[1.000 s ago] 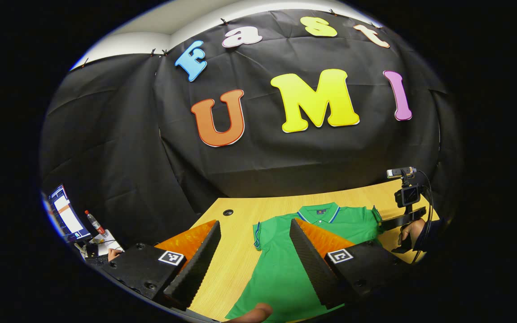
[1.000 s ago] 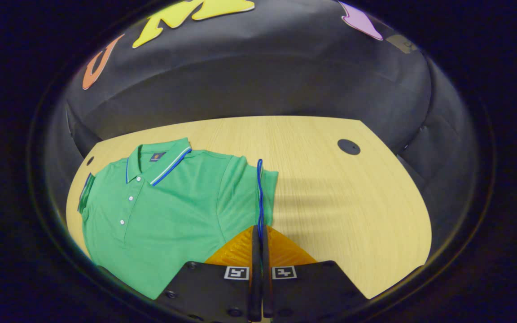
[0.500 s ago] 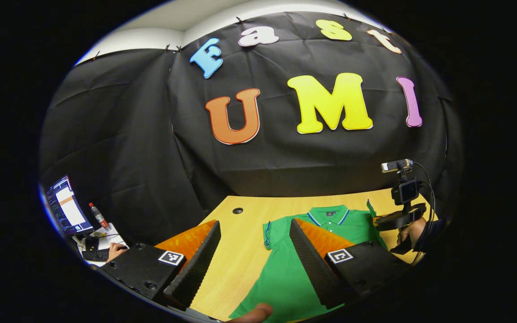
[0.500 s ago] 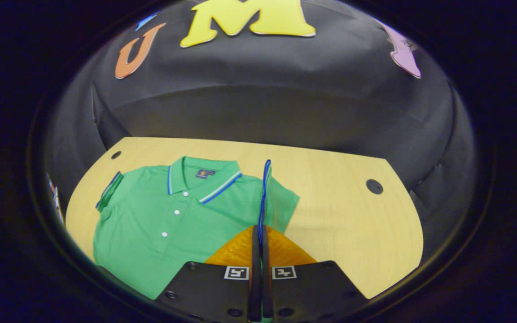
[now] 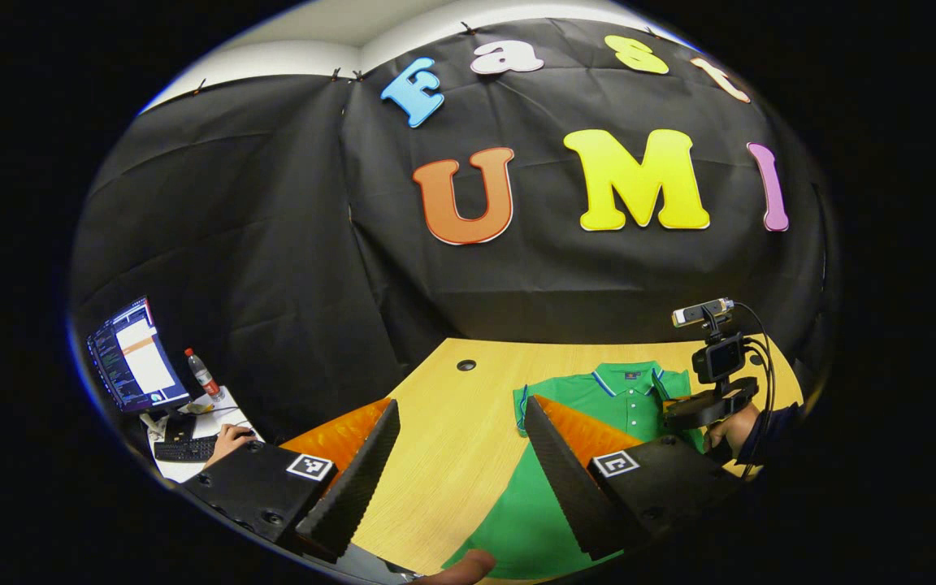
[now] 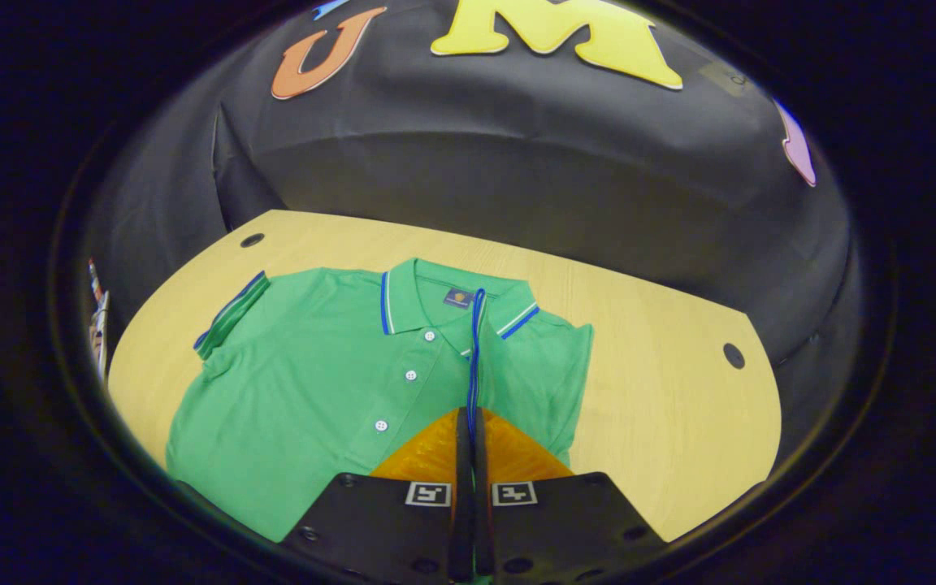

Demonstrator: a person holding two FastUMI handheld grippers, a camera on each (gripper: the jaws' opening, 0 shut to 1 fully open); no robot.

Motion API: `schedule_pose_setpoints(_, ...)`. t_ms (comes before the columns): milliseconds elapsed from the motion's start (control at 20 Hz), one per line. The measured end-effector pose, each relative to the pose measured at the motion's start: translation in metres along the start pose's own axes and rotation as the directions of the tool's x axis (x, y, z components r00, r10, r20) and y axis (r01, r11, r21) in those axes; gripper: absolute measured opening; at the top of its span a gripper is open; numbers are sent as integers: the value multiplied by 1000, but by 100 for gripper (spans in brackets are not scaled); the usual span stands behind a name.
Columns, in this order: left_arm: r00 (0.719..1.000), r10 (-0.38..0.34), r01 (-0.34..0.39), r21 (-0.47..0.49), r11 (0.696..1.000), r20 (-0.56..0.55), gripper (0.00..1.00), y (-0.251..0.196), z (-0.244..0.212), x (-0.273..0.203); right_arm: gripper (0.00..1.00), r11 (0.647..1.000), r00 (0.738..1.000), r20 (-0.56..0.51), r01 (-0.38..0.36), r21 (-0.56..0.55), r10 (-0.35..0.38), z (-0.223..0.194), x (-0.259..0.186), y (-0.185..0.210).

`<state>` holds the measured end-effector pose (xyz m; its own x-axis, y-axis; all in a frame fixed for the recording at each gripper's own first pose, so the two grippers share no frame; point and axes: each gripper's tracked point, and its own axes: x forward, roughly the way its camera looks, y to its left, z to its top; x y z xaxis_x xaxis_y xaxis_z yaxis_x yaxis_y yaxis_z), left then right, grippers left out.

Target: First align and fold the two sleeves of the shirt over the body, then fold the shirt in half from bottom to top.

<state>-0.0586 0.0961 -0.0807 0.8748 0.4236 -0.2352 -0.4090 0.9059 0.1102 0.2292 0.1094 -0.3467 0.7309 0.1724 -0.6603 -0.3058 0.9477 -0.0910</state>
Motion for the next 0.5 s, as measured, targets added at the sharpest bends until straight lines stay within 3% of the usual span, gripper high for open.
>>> schedule_pose_setpoints(100,1000,-2,1,-16,1000,-11,99,4,-5,3,8,1000,1000,-1,-16,17,16,-1,-3,4)
schedule_pose_setpoints(200,1000,-18,17,-27,999,-13,100,5,-6,9,5,999,1000,17,-21,37,21,4,-14,3)
schedule_pose_setpoints(300,999,-33,32,-17,999,-12,99,8,-10,20,36,998,999,36,-20,63,18,9,-34,0)
schedule_pose_setpoints(450,996,-88,88,1,996,-27,100,4,-14,40,92,996,997,66,34,81,-40,14,-71,-15)
schedule_pose_setpoints(500,993,-108,108,0,994,-41,100,3,-16,47,96,995,995,79,47,87,-54,16,-85,-19)
